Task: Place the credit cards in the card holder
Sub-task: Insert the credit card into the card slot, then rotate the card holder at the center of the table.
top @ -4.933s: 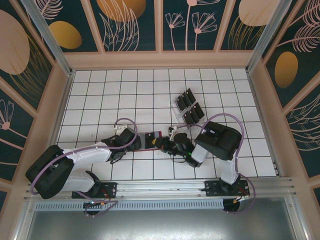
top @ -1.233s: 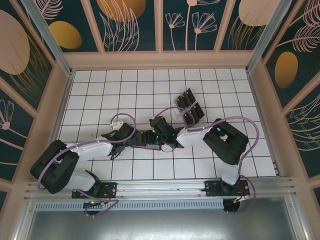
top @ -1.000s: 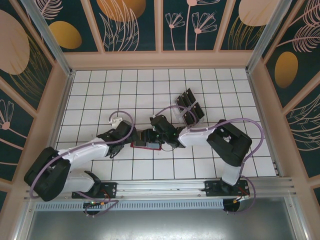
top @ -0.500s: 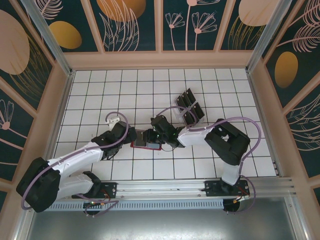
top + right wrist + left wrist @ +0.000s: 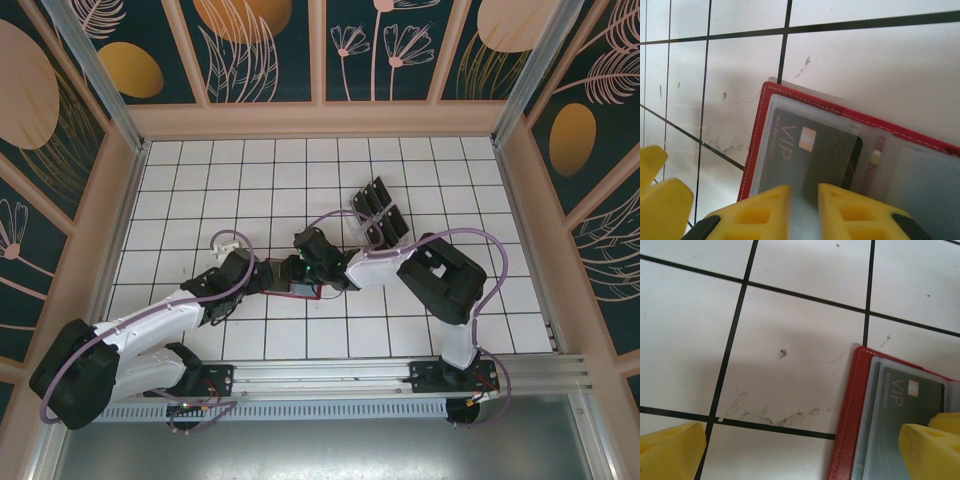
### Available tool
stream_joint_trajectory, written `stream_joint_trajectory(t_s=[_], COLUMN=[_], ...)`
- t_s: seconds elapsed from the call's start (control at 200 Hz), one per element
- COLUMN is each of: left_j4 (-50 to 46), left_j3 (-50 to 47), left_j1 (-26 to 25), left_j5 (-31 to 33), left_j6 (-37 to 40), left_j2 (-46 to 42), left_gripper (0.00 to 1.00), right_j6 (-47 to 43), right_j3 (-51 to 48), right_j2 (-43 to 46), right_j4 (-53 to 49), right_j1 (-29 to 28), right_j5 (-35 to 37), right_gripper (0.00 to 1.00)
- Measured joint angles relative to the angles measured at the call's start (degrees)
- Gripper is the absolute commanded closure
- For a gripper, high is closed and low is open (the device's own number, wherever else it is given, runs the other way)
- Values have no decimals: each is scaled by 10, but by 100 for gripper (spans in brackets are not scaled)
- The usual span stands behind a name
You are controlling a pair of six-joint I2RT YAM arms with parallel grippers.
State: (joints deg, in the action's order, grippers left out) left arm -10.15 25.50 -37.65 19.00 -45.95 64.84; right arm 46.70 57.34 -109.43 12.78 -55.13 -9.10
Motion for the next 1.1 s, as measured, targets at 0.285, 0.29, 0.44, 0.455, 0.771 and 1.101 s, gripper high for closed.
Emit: stream_joint_trajectory(t_s=[0.285,0.29,0.44,0.455,0.771,1.101], left_j4=[10,10,12,13,14,14], left_j3=[-8,-8,-8,-8,-8,-7], left_j1=[0,0,0,0,0,0], left_j5=[-19,-20,-21,-21,-21,-21], left_j6=[-6,-6,-6,-6,-6,-5], left_j2=[-9,-9,-12,-12,-12,-8], left_gripper=[2,2,2,1,1,1], right_j6=[-9,-9,-9,-8,9,-3], right_j3=[14,14,-5,-7,-63,-83], right_j2=[-1,0,35,39,72,74], right_j4=[-14,-15,-27,-27,-27,-40], right_j1=[-4,-4,-17,-18,-60,-51], right_j5=[2,3,13,14,18,33], right_gripper=[67,67,66,66,67,67])
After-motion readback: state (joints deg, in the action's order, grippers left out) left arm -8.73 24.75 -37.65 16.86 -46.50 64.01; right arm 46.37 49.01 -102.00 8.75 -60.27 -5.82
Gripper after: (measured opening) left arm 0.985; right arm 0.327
